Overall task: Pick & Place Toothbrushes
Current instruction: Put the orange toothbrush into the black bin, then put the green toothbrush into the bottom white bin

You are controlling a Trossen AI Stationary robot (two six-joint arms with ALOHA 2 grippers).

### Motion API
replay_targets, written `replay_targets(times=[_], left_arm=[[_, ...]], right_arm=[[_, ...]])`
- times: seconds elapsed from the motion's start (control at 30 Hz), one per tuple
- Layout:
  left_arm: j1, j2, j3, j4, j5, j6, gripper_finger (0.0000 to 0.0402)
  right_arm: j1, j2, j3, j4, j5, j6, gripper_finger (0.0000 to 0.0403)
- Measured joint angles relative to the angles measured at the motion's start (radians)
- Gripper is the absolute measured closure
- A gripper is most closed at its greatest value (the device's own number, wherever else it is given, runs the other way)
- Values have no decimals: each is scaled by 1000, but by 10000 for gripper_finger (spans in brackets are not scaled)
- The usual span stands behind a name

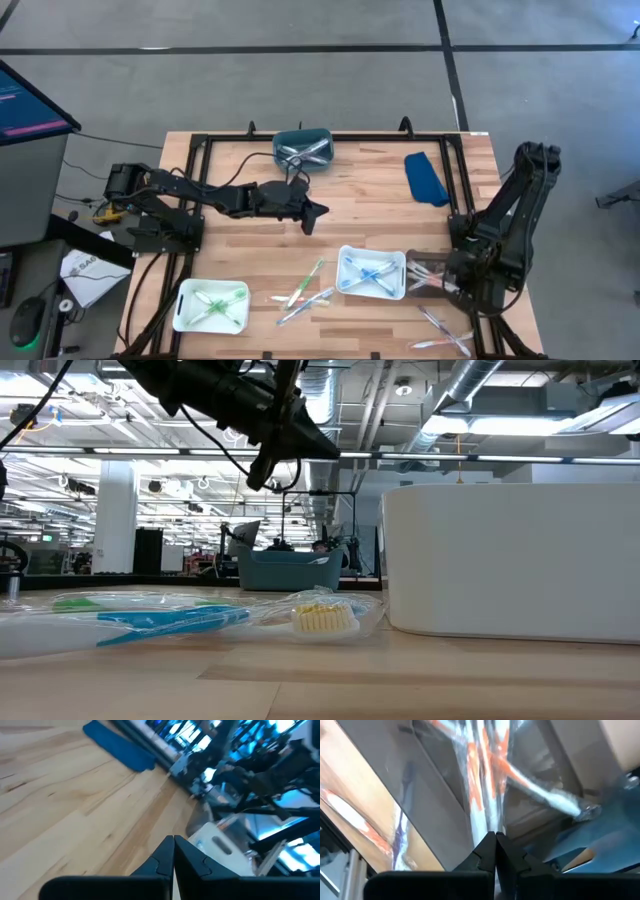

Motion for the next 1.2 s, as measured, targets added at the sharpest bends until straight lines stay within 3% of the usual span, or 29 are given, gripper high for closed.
replay_targets(times=[0.3, 0.43, 0.57, 0.9, 1.2], left_arm=[[-1, 0, 1, 185, 28, -24, 399], [-15, 0, 5, 193, 100, -26, 399], [-73, 0, 39, 175, 105, -28, 399], [-259, 0, 258, -459, -12, -82, 400], [-379, 45, 290, -609, 36, -281, 400]], right_arm=[[-76, -148, 0, -43, 119, -78, 403], [-122, -203, 0, -28, 214, -131, 403], [-181, -245, 0, 18, 295, -230, 403], [-353, -281, 0, 191, 396, -475, 403], [-531, -281, 0, 388, 397, -699, 403]])
